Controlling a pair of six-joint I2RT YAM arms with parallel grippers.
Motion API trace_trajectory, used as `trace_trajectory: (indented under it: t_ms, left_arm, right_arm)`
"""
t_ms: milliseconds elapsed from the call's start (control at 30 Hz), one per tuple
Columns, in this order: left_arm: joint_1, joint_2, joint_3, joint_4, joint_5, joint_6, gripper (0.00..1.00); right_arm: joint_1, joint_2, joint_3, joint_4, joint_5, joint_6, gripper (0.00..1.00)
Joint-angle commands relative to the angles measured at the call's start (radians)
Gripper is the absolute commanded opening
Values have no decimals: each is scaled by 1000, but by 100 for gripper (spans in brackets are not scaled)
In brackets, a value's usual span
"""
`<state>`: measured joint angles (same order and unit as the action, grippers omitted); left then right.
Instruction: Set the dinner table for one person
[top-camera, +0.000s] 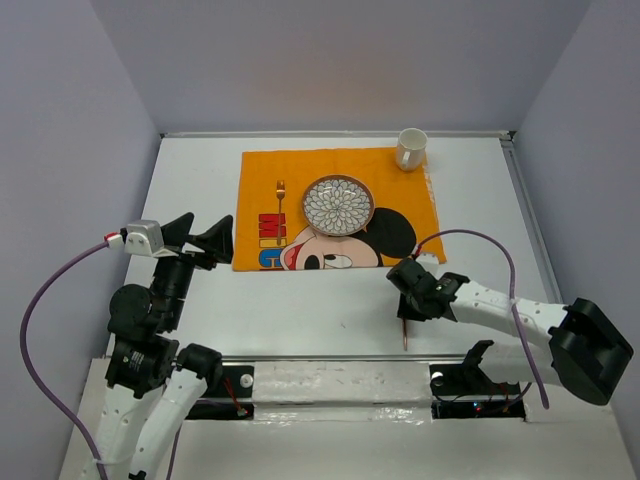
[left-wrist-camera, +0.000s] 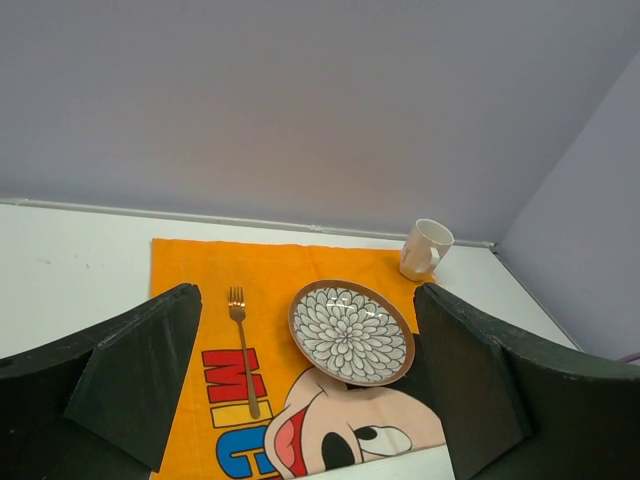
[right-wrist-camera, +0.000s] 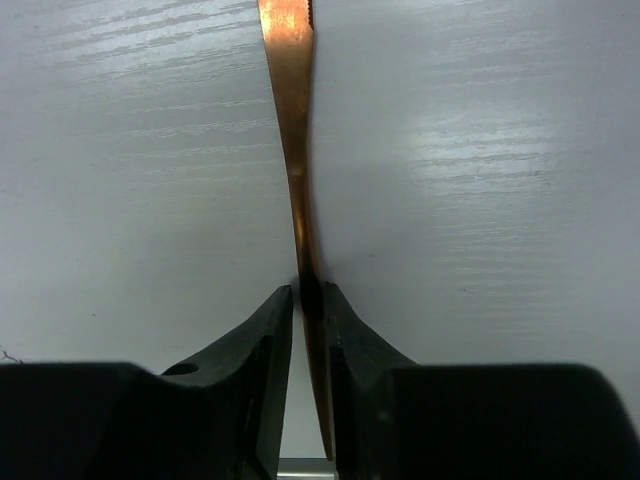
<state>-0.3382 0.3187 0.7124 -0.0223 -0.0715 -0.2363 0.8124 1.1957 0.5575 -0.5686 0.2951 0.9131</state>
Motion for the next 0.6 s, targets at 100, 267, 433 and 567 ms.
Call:
trace_trajectory:
  t_ms: [100,267,433,567]
  left_arm:
    - [7,-1,9,41,13,8,99]
    - [8,-1,9,41,15,6,99]
    - [7,-9,9,41,15,6,99]
    - [2,3,7,41,12,8,99]
  right_arm:
    - [-1,45,16,-2,-51,6,6]
    - [-1,-65,54,-85,-36,-11,0]
    - [-1,-124,220,-108,22,-155,0]
    - [-113,0,357,22,47,-382,0]
